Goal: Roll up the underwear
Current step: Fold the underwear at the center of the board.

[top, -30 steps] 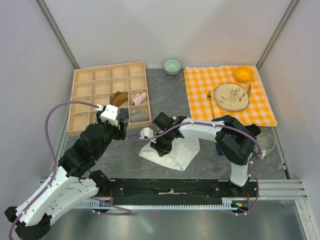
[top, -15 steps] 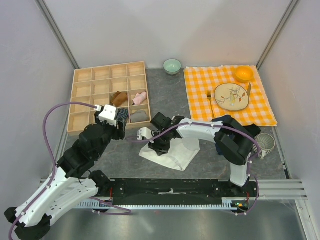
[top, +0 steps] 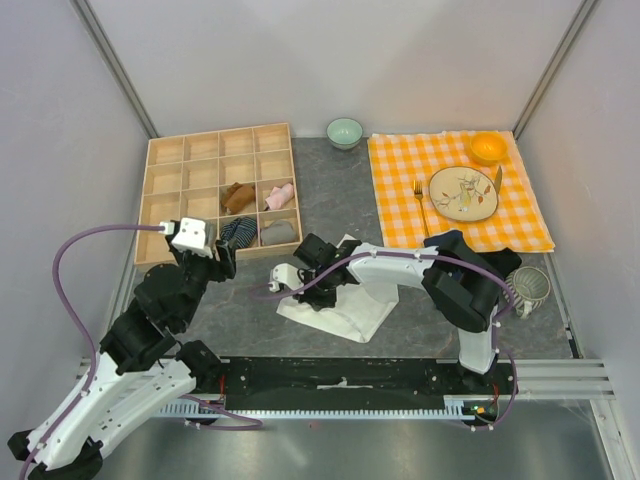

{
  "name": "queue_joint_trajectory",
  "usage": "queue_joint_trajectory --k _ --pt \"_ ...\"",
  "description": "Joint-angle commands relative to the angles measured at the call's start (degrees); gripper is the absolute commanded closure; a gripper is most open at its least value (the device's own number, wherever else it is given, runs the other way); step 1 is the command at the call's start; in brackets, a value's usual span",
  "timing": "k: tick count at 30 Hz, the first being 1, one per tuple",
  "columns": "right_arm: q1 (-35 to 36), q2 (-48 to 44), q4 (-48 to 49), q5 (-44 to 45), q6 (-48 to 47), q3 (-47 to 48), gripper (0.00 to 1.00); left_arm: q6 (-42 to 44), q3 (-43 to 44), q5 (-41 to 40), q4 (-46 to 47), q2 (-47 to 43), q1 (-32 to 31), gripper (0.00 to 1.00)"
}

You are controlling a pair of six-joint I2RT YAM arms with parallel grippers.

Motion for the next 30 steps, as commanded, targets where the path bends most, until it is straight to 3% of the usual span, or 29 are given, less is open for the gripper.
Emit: queue_joint_trajectory --k 1,18,23,30 --pt "0.38 -1.55 -0.10 1.69 -0.91 0.56 0.99 1.65 -0.24 -1.65 2.79 0.43 0.25 0.32" --pt "1.17 -4.90 -5.20 -6.31 -2.58 2.41 0.99 3.14 -0.50 -2.26 2.79 0.25 0.25 0.32" --pt "1.79 -3.50 -5.72 -4.39 -2.67 2.59 0.91 3.23 -0.42 -1.91 2.79 0.34 0.25 0.32" --pt "2.05 -2.53 -5.72 -3.24 -2.75 2.50 0.87 3.14 -0.42 -1.56 2.79 0.51 0.34 0.32"
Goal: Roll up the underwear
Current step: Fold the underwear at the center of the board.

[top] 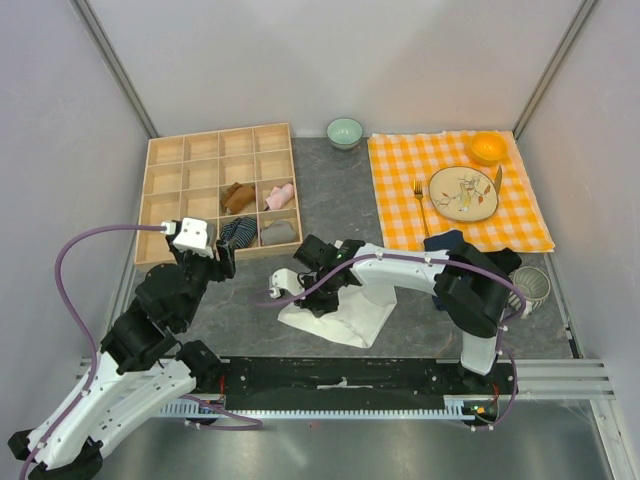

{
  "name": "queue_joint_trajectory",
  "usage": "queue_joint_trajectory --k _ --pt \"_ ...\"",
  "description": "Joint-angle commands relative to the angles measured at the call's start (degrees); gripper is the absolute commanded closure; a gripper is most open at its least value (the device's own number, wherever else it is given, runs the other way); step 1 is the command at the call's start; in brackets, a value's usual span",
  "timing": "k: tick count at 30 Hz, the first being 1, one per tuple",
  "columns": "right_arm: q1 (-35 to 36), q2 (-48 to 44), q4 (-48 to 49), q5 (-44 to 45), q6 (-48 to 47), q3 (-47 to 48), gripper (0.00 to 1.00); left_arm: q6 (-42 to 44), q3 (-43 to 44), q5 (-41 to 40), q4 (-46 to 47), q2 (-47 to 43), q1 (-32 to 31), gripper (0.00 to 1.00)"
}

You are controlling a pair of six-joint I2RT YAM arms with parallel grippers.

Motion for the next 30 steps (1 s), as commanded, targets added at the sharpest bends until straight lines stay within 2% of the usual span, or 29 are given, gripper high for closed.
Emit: queue_joint_trajectory --k 1,4,10,12,14,22,25,28,30 --pt "0.76 0.86 -0.52 0.04 -0.70 1.91 0.85 1.74 -0.13 -0.60 2.55 0.19 0.25 0.32" --pt "1.37 0.77 -1.23 -0.22 -1.58 1.91 0.80 1.74 -0.22 -0.51 2.55 0.19 0.25 0.32" --pt "1.82 1.47 -2.11 -0.49 -2.10 2.09 0.81 1.83 -0.13 -0.33 2.55 0.36 0.25 0.32" --pt "1.82 1.65 -1.93 -0.31 -2.10 2.09 0.77 1.92 -0.13 -0.33 2.64 0.36 0.25 0.32" --pt "1.73 1.74 -1.67 0.48 -2.10 2.00 0.69 1.92 -0.13 -0.24 2.55 0.36 0.25 0.32" --pt "1.82 3.05 -0.17 4.61 -1.66 1.74 0.62 1.83 -0.13 0.11 2.64 0.63 0.34 0.32" --pt "1.82 3.58 -0.26 4.09 -1.67 1.65 0.63 1.83 -0.05 0.28 2.47 0.71 0.25 0.32" --pt "1.90 3.23 -0.52 3.29 -1.75 1.82 0.73 1.92 -0.05 0.37 2.47 0.71 0.25 0.32" --pt "1.90 2.88 -0.87 2.68 -2.02 2.08 0.84 1.92 -0.13 0.37 2.47 0.71 0.25 0.32"
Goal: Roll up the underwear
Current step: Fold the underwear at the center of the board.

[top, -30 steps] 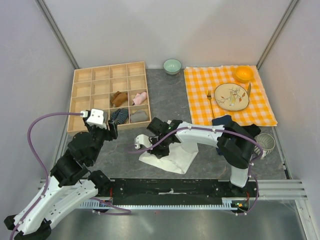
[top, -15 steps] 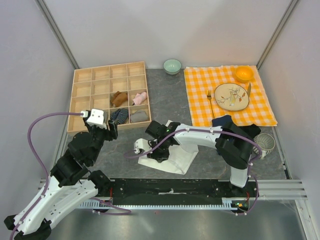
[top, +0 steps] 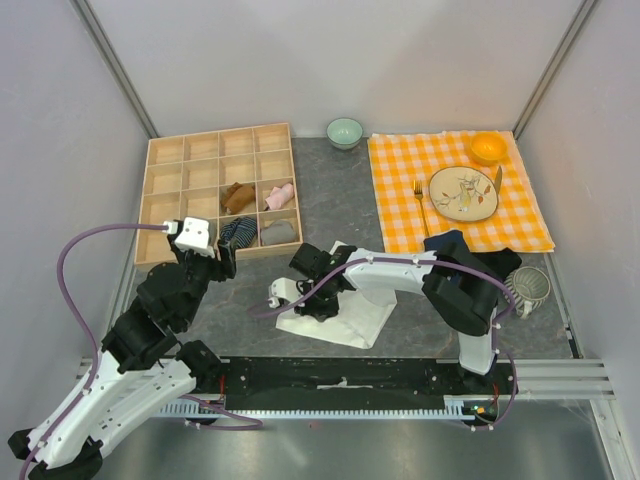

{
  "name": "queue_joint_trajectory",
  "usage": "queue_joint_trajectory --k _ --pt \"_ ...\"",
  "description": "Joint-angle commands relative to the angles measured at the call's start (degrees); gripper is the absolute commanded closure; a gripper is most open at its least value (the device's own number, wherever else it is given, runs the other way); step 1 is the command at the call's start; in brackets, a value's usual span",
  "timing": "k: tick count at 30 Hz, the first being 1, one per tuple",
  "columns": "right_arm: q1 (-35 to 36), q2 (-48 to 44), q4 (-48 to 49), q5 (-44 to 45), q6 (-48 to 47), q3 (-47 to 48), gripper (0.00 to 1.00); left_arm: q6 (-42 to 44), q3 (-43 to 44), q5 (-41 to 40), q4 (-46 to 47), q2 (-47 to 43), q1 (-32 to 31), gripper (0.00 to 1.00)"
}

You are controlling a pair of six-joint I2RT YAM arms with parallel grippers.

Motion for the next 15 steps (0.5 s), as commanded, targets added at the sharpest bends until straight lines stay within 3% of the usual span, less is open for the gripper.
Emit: queue_joint_trajectory --k 1,3,6,15 --pt "0.20 -0.44 -0.37 -1.65 -0.55 2.11 0.88 1.77 0.02 0.13 2.55 0.32 0.25 0.32" --pt "0.20 -1.05 -1.51 -2.53 -1.43 2.55 0.96 1.77 -0.07 0.04 2.47 0.41 0.25 0.32" --pt "0.20 -2.28 -2.48 -3.50 -2.13 2.99 0.98 1.85 -0.07 0.13 2.47 0.50 0.25 0.32" --pt "0.29 -2.82 -3.28 -4.29 -2.75 3.08 0.85 1.77 0.02 0.04 2.38 1.11 0.25 0.32"
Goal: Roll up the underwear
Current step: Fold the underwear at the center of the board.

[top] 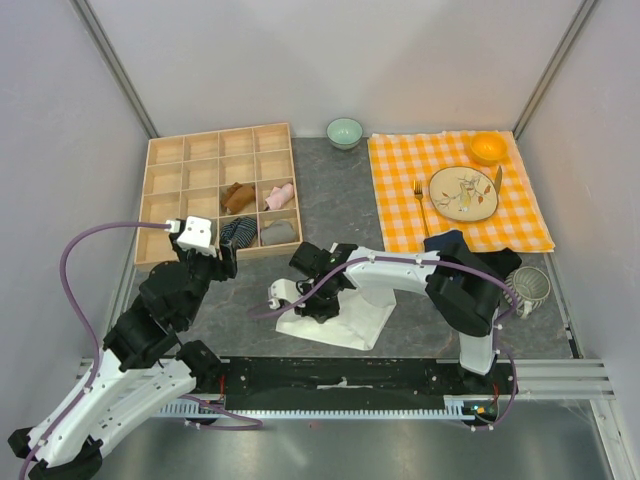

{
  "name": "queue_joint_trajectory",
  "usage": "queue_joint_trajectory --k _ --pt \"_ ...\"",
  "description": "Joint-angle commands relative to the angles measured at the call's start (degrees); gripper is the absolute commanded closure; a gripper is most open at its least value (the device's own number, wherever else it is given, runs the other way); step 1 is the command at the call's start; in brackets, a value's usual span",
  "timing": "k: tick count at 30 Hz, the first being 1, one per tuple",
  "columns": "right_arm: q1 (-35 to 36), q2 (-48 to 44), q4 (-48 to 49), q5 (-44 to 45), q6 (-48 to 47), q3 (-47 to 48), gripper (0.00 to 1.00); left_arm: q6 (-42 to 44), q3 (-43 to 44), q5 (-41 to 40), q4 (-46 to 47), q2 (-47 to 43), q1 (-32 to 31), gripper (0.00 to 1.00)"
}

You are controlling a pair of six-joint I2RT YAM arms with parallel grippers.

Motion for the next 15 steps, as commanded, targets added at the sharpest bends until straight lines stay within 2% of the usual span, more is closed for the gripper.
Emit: queue_joint_trajectory --k 1,9,12,15 --pt "0.29 -2.05 -0.41 -1.99 -1.09 1.98 0.84 1.77 -0.07 0.00 2.47 0.48 0.25 0.32" --pt "1.34 -1.09 -0.67 -2.17 -1.09 1.89 0.81 1.94 0.02 0.26 2.38 0.56 0.34 0.32" --pt "1.78 -0.82 -0.85 -2.44 -1.18 1.98 0.86 1.86 -0.07 0.26 2.47 0.48 0.25 0.32" --pt "2.04 -0.99 -1.64 -2.96 -1.53 2.60 0.98 1.85 -0.07 0.26 2.47 0.48 0.25 0.32"
